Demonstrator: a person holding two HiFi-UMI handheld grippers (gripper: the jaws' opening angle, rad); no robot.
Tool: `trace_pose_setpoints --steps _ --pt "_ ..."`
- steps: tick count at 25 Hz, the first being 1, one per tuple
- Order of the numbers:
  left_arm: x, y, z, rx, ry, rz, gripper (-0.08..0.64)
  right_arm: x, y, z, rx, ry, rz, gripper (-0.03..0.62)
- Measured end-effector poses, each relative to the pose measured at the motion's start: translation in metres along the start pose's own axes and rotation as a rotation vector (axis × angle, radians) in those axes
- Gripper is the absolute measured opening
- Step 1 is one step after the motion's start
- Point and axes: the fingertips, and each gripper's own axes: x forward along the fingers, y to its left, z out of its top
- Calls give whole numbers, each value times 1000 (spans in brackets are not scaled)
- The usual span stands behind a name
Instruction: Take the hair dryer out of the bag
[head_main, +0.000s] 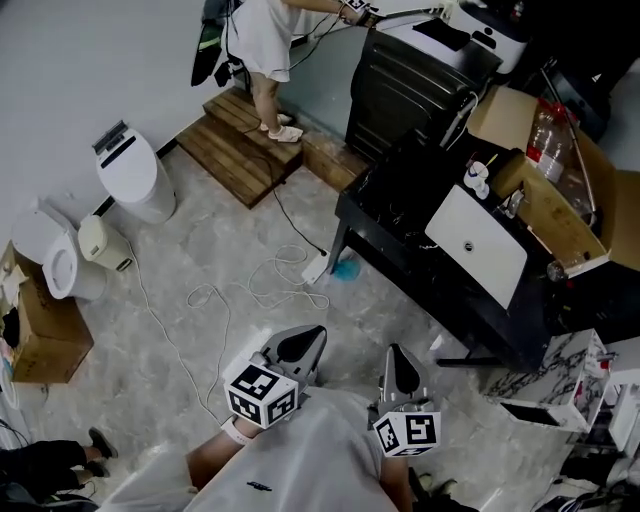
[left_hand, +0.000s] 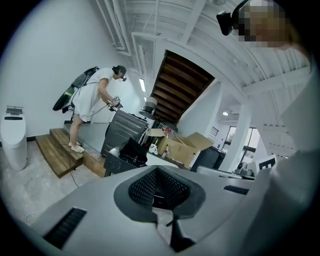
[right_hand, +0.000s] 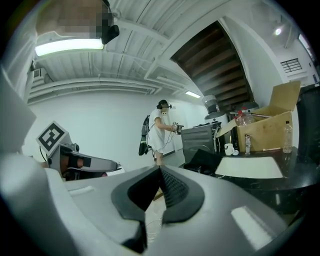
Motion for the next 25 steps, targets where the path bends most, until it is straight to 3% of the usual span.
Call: trace_pose_setpoints --steps 11,25 --pt "22 26 -12 -46 55 16 8 35 -6 -18 20 76 16 12" --pt "125 71 33 12 128 62 8 146 -76 -12 95 85 42 12"
